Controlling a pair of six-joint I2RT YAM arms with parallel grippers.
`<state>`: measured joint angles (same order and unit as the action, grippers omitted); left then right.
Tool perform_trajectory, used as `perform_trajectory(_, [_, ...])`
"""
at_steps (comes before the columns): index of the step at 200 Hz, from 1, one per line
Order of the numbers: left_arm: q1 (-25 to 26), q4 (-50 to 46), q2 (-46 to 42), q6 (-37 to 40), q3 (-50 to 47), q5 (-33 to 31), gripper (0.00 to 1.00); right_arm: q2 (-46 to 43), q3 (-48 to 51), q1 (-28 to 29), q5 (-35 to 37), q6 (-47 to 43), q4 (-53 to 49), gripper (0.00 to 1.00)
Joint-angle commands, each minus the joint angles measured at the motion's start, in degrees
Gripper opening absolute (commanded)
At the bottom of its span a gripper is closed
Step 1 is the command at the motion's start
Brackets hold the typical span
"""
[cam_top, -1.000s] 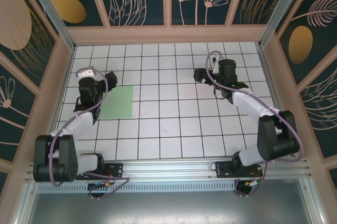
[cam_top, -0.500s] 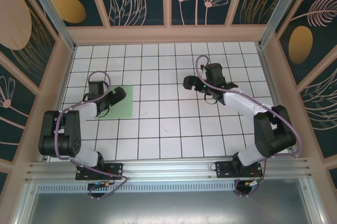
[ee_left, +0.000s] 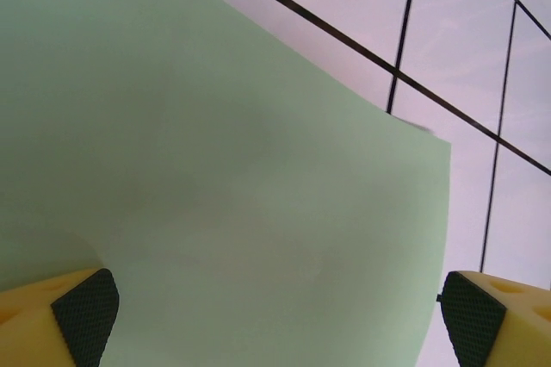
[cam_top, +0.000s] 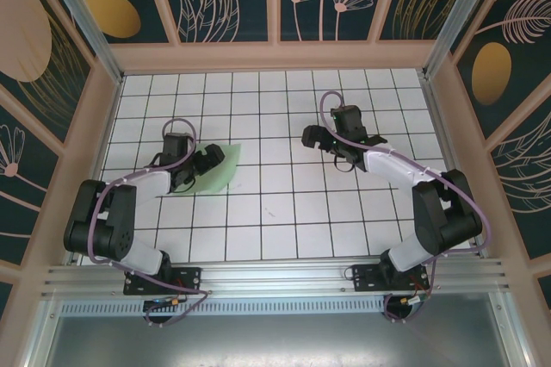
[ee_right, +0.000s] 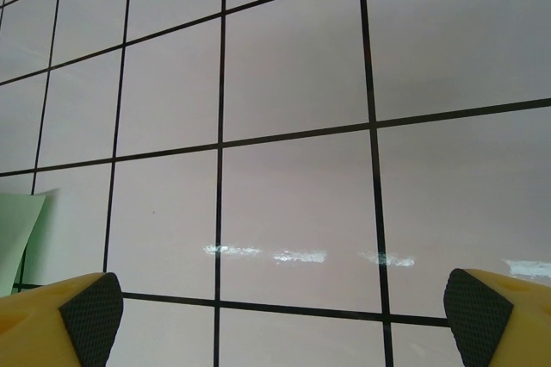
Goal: Fold a paper plane with a square sheet of paper (pick it up from the middle)
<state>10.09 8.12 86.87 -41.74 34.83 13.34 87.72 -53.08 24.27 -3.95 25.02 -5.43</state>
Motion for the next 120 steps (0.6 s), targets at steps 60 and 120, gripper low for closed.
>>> perform_trajectory(60, [6.4, 7.7, -1.5, -13.8, -1.5, 6.0, 0.99, -0.8, 2.9, 0.4, -5.7, 3.8, 1.5, 0.99])
perform_trajectory(120, [10.1, 1.8, -1.0, -13.0, 1.0, -2.8, 0.99, -3.1, 3.4, 0.6, -3.3, 5.7, -1.2, 0.99])
